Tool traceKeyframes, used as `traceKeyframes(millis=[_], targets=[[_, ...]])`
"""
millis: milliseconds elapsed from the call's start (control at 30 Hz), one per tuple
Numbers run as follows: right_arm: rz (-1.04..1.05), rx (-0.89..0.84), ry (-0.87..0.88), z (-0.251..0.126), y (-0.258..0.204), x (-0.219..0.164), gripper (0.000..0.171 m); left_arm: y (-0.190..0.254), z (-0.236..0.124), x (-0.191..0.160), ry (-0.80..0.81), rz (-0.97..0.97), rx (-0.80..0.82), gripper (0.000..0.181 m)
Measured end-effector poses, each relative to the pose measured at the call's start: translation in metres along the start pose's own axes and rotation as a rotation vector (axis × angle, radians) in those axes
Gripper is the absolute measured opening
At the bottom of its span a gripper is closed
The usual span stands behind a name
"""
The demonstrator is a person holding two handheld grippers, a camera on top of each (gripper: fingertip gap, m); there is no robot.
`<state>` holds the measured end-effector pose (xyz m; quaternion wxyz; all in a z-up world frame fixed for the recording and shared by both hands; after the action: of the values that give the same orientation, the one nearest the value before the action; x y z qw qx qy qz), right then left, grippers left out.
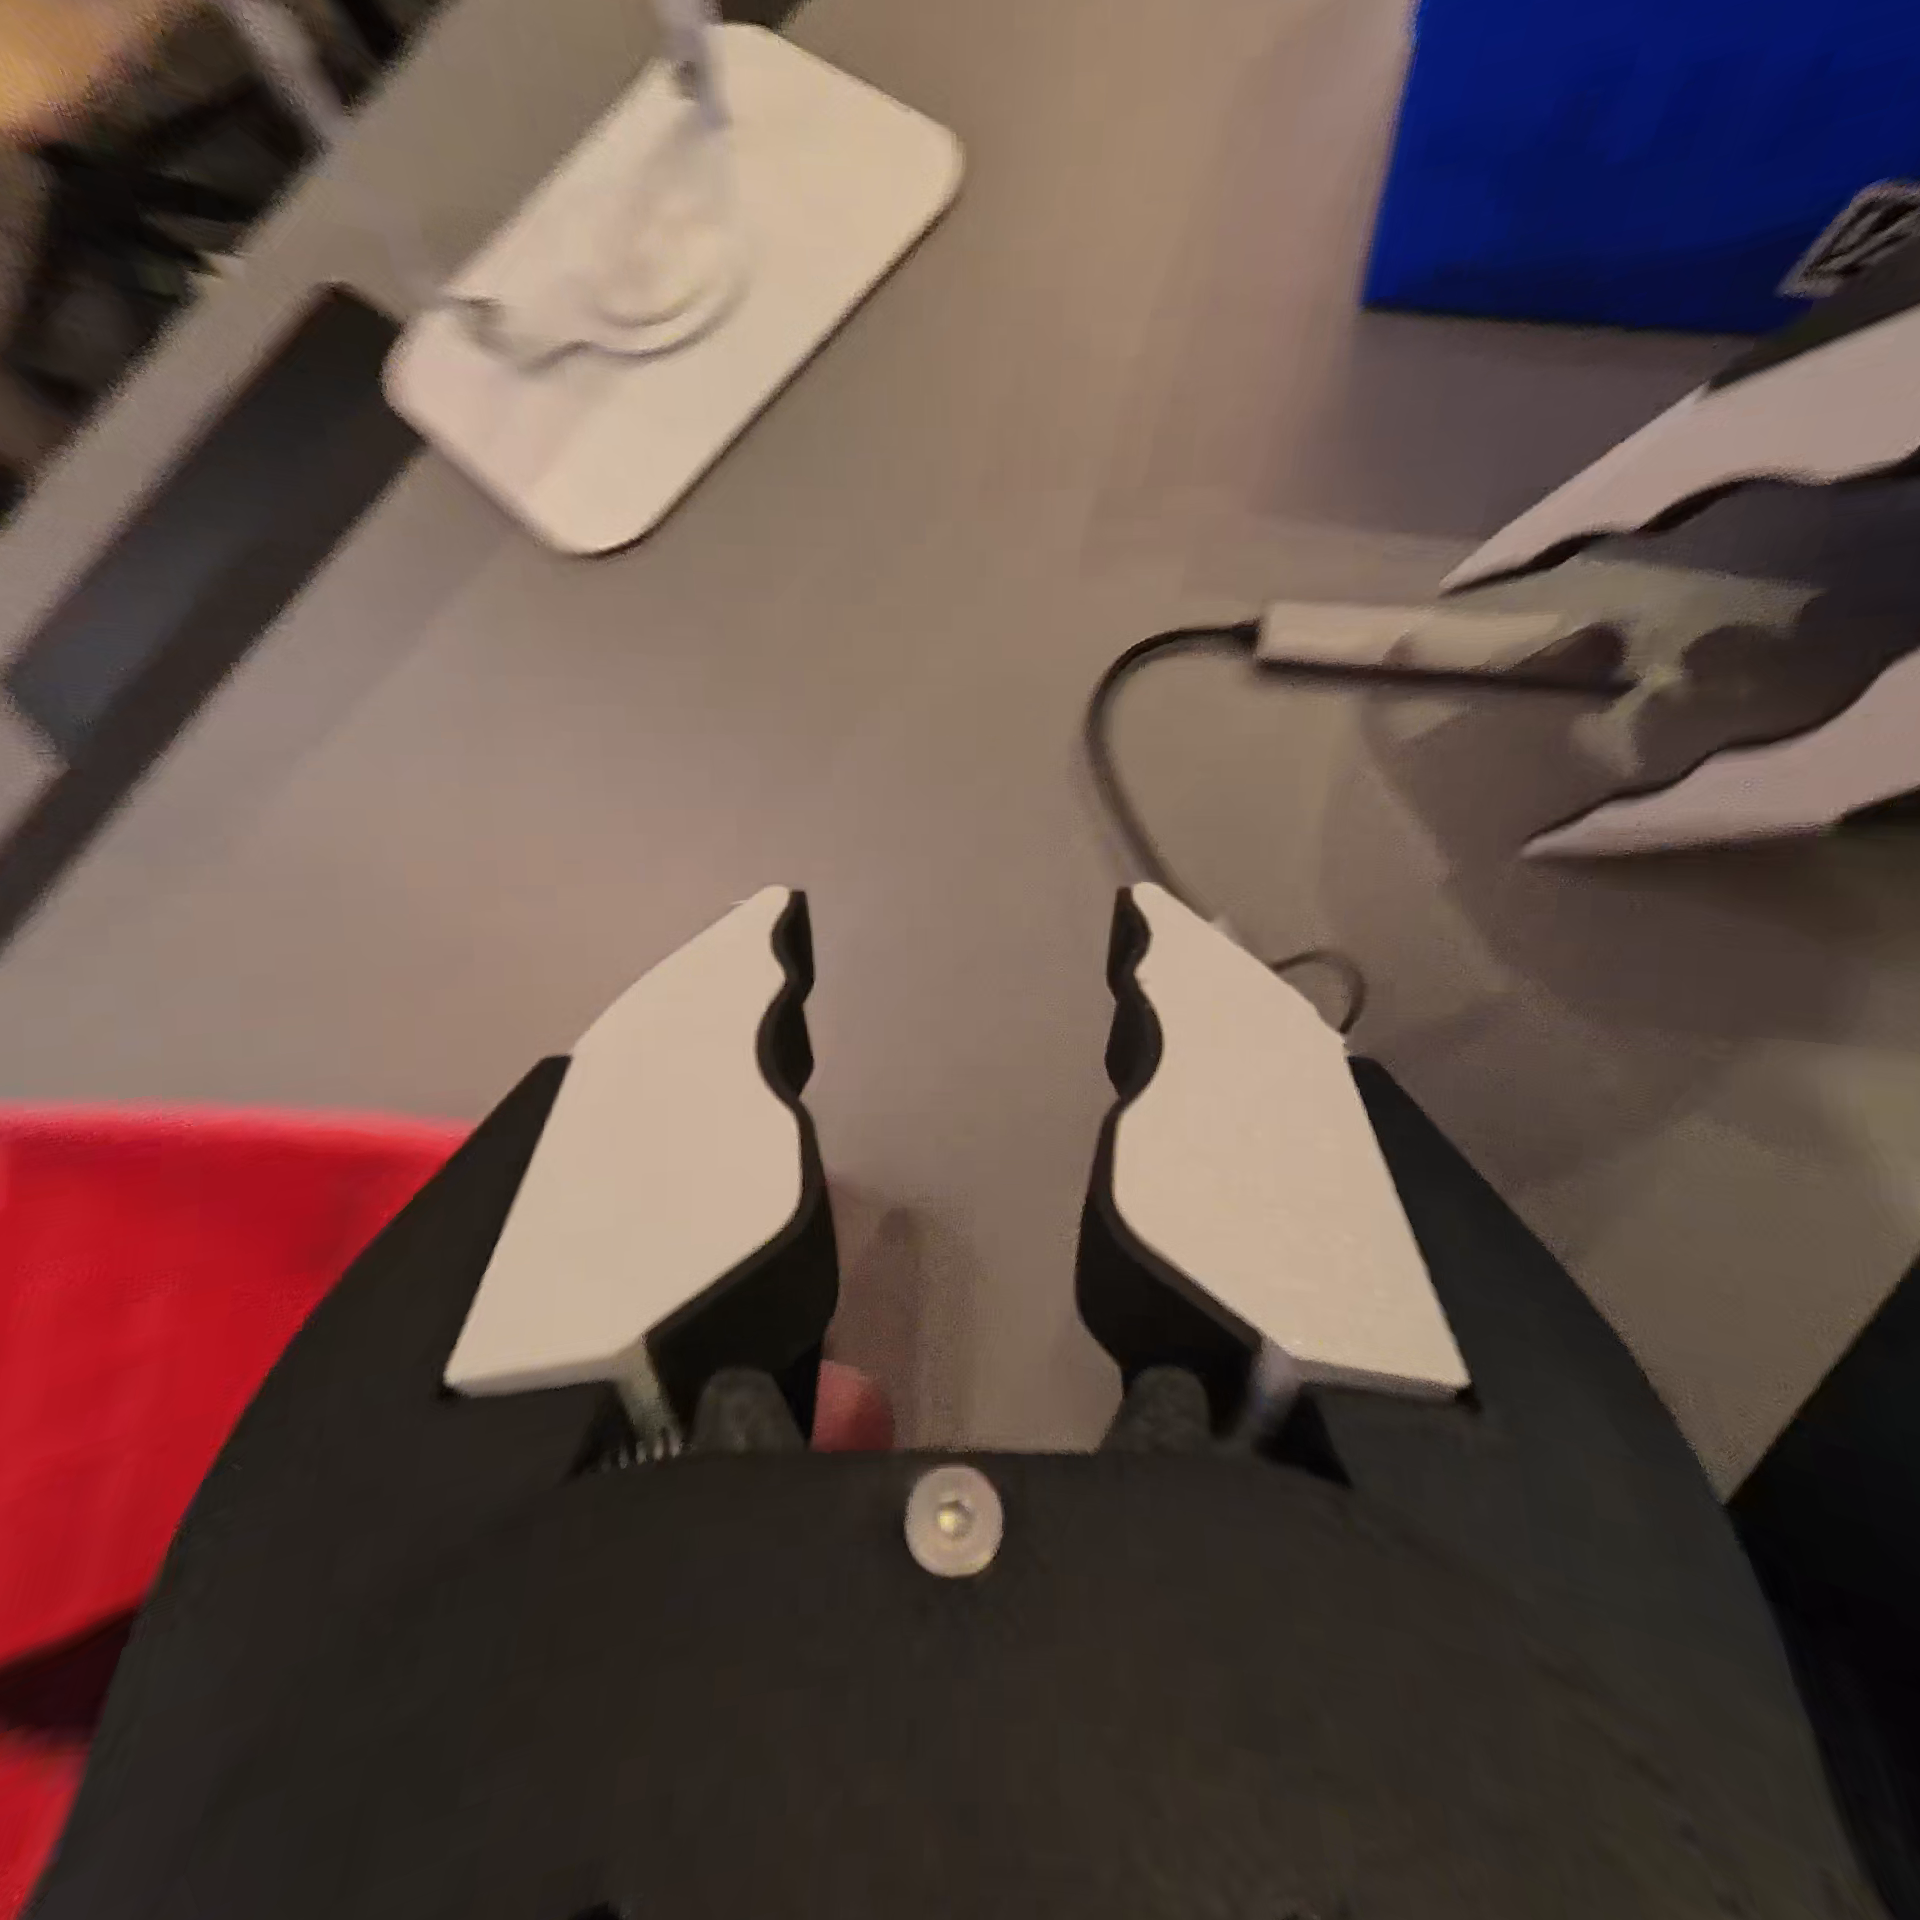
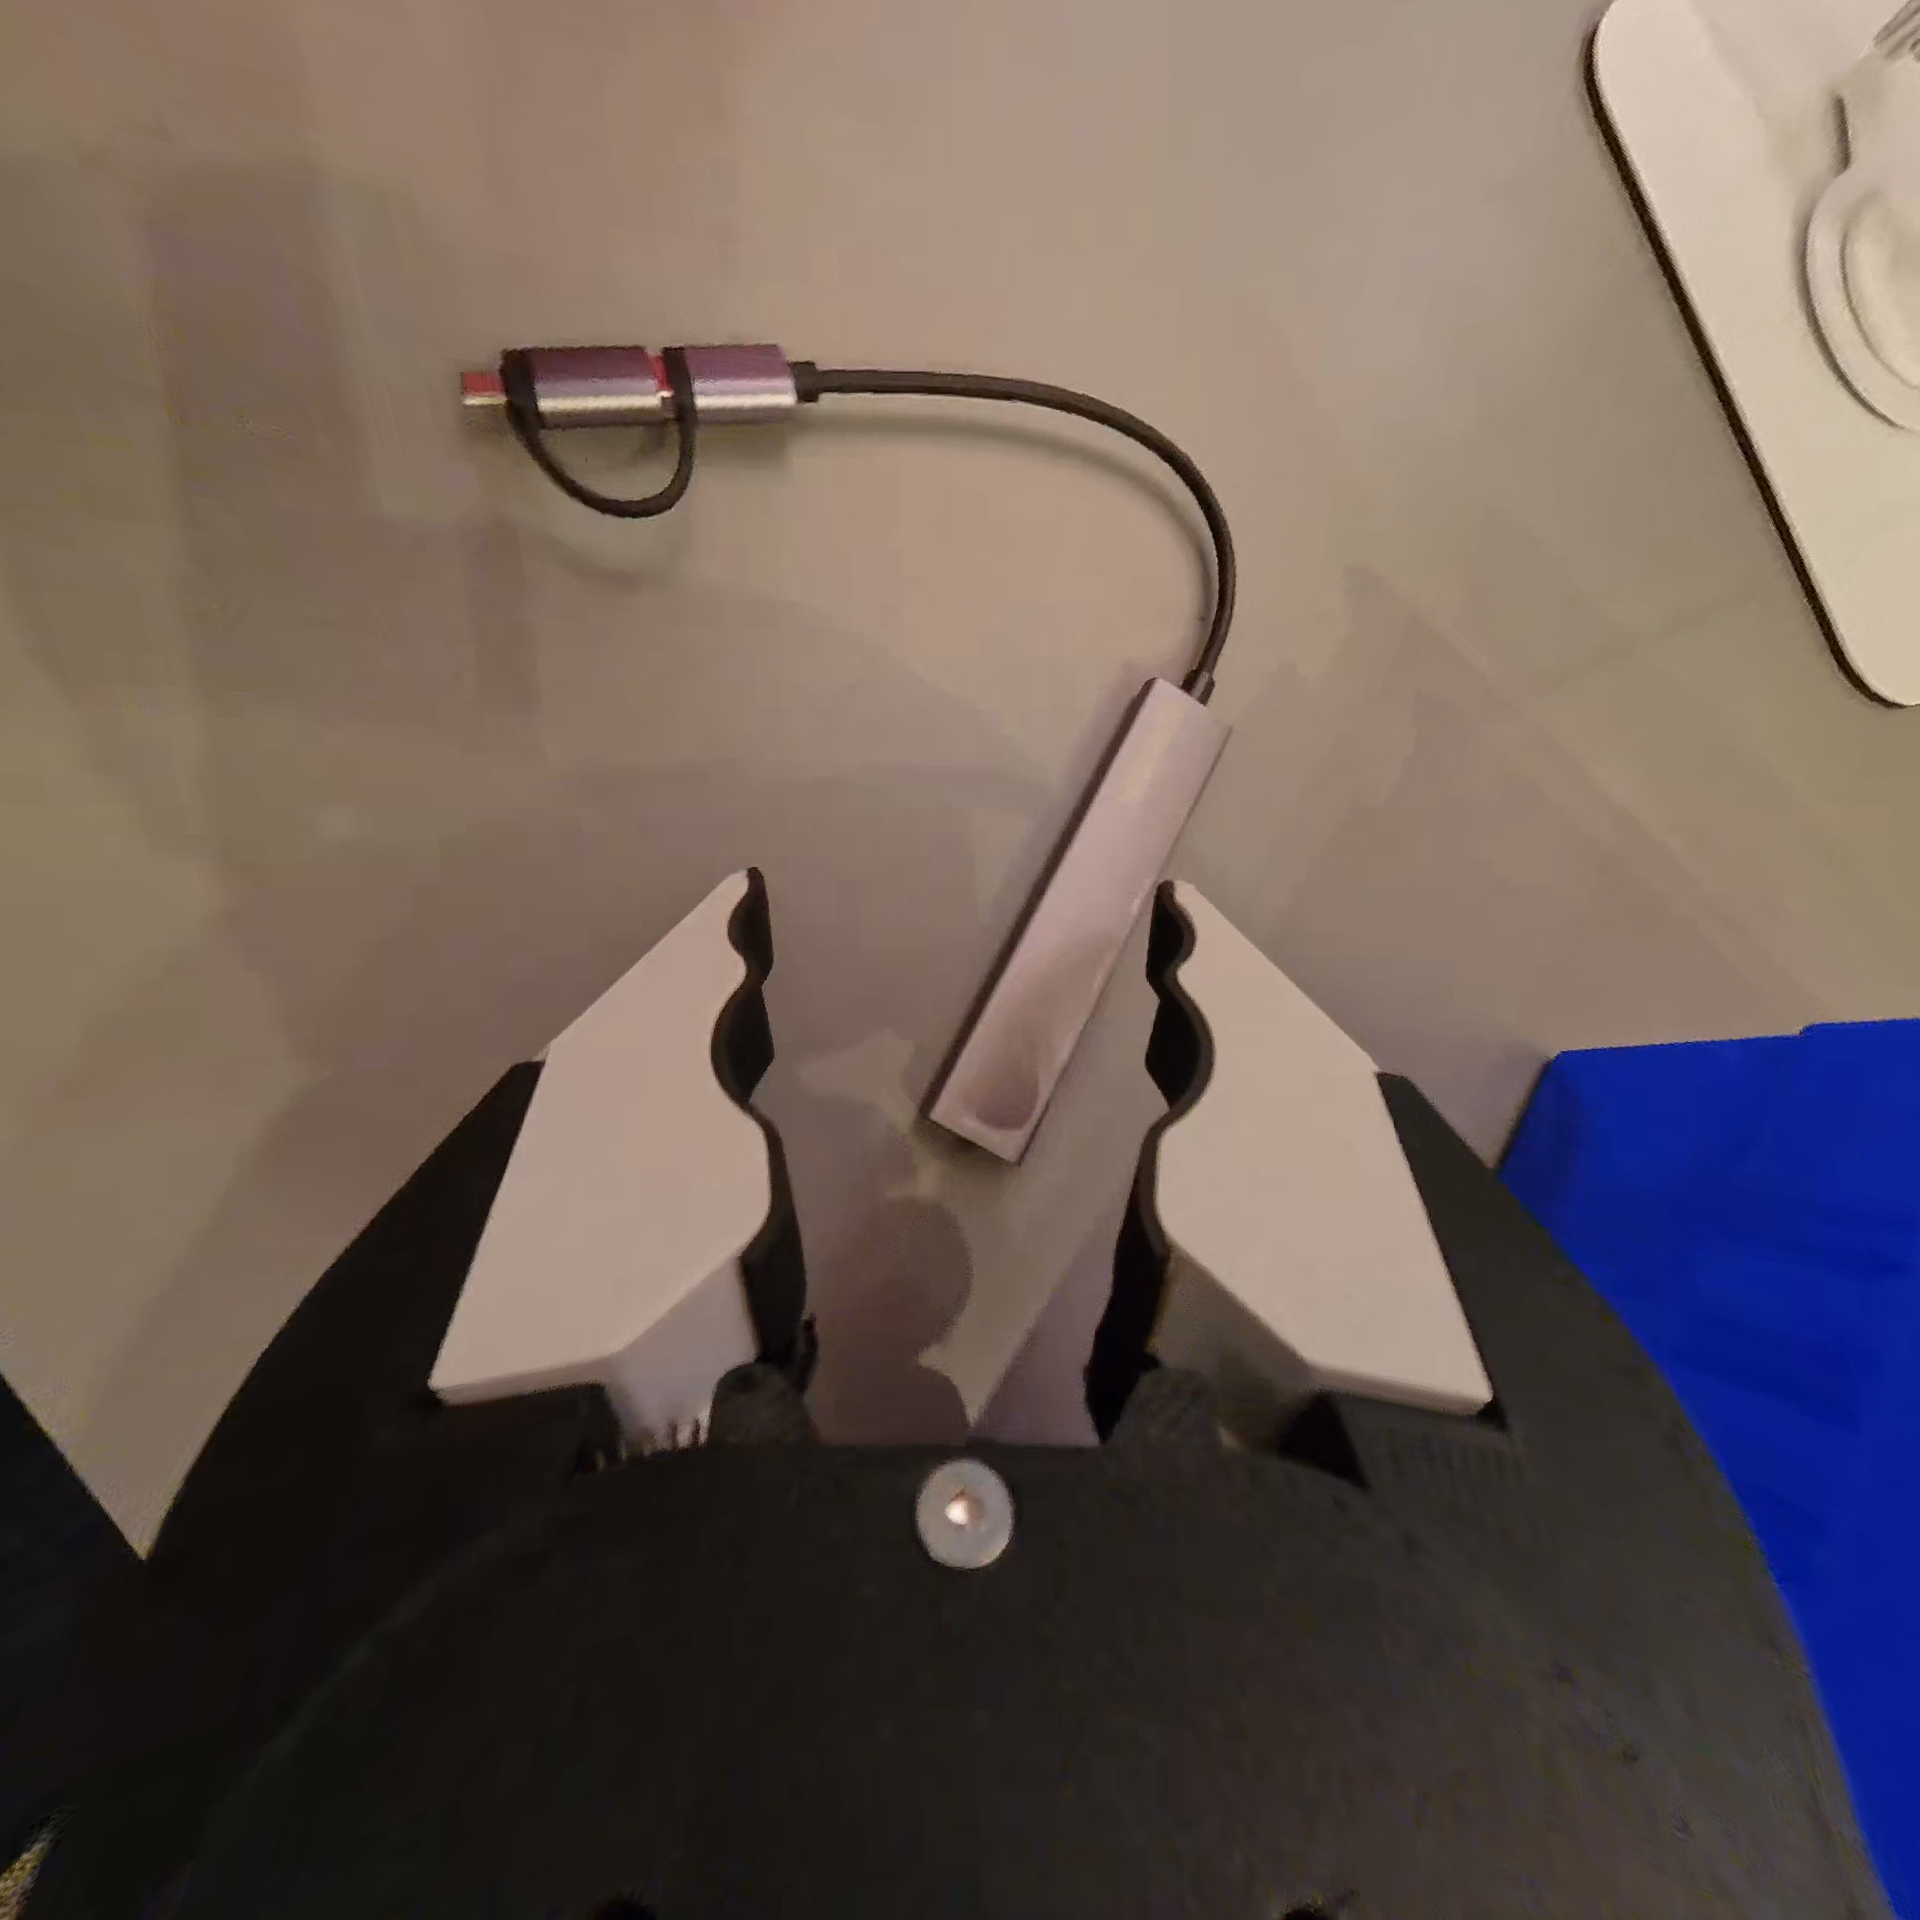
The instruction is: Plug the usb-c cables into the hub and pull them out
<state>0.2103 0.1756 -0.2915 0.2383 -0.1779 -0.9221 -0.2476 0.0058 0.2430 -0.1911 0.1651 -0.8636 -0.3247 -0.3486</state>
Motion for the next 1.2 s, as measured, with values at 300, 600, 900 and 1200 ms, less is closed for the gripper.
traceKeyframes(millis=[300,600,900,1200], targets=[[0.075,0.070,0.028,0.006,0.006,-0.002,0.063,-0.105,-0.109,-0.148,-0.277,-0.279,0.275,0.078],[0.082,0.089,0.031,0.007,0.003,0.000,0.063,-0.073,-0.104,-0.173,-0.361,-0.371,0.165,0.045],[0.074,0.097,0.049,0.004,0.002,-0.004,0.064,-0.036,-0.098,-0.139,-0.063,-0.455,-0.072,0.058],[0.070,0.101,0.066,0.006,0.001,-0.002,0.065,-0.100,-0.112,-0.165,-0.348,-0.152,0.366,0.042]])
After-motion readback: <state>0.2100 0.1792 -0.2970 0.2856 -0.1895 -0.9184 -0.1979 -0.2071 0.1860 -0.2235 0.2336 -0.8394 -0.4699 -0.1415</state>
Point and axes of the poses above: each gripper's, where its closed fingertips meet, z out along the fingers, x out of its top, y = z × x across the jaws, the point moved 8 cm from there along -z, back along the fingers, and after that the axes turned 11 degrees about -z, right-handed, at the moved point
